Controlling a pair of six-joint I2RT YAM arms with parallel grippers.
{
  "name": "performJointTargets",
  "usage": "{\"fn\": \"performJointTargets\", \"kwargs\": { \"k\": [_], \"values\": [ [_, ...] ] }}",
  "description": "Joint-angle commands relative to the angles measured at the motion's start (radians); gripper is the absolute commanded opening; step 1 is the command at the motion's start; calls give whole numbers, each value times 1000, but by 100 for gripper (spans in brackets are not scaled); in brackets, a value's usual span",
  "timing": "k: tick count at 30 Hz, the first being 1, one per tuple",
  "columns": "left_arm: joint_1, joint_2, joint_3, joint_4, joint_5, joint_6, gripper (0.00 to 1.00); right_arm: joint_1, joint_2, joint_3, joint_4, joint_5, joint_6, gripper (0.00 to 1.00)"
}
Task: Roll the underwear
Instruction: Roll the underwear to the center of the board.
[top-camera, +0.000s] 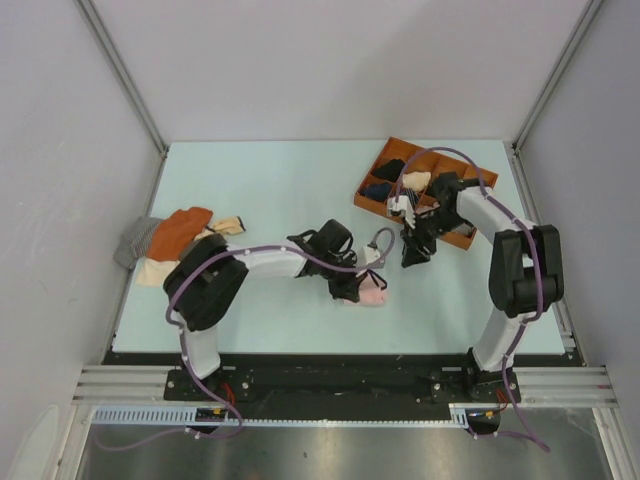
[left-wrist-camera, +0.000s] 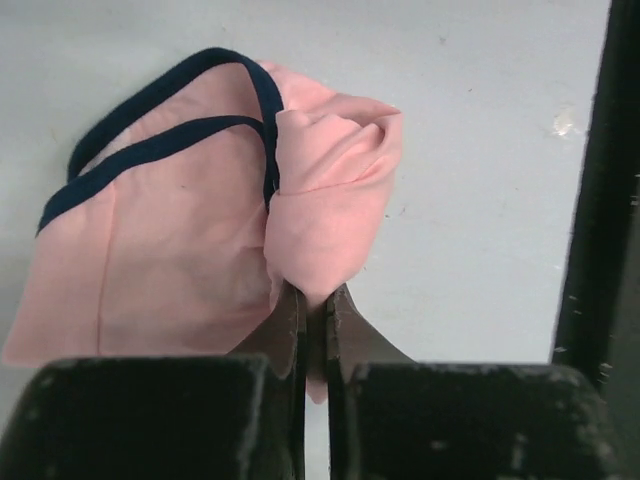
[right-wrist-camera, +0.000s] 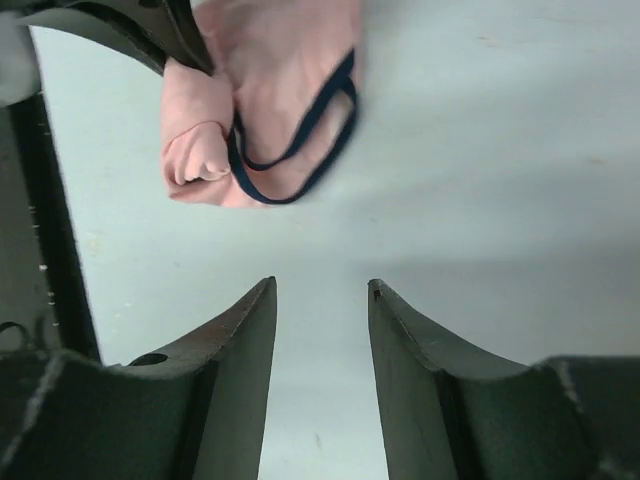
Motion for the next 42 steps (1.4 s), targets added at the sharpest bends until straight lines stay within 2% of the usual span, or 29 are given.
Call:
{"fn": "performJointTargets", "kwargs": {
  "k": [1, 5, 10, 12, 17, 23, 26, 29, 30, 31, 33, 34, 37, 42],
  "values": [
    [17, 152, 146, -279, 168, -64, 0, -18, -121, -55, 27, -10, -100, 47],
    [55, 258, 243, -357, 193, -116, 1, 63, -249, -180, 45, -31, -259, 51],
    [100, 346, 283, -371, 245, -156, 2, 212, -381, -364, 252, 56, -296, 59],
    [118, 358, 286, -370, 252, -159, 2, 275, -400, -389, 329, 96, -296, 60],
    [141, 375, 294, -354, 260, -178, 3, 370, -379, -429, 484, 186, -270, 61],
    [143, 363, 271, -304, 249, -208, 6, 436, -302, -470, 561, 294, -282, 60],
    [144, 314, 225, -216, 236, -253, 11, 458, -262, -492, 575, 335, -276, 53],
    [150, 222, 148, -91, 213, -305, 18, 462, -227, -491, 566, 349, -257, 36],
    [152, 149, 116, -45, 210, -328, 24, 462, -219, -490, 561, 348, -251, 28],
    [152, 95, 81, 72, 194, -337, 29, 458, -218, -492, 555, 337, -245, 25],
    [153, -8, -53, 209, 107, -351, 42, 448, -219, -487, 532, 309, -236, 20],
    [153, -115, -94, 312, 79, -348, 45, 432, -214, -469, 515, 265, -233, 19],
    [155, -255, -223, 432, -14, -322, 49, 393, -176, -387, 389, 156, -220, 15],
    [155, -386, -429, 616, -80, -304, 56, 359, -119, -291, 213, 72, -208, 13]
  ]
}}
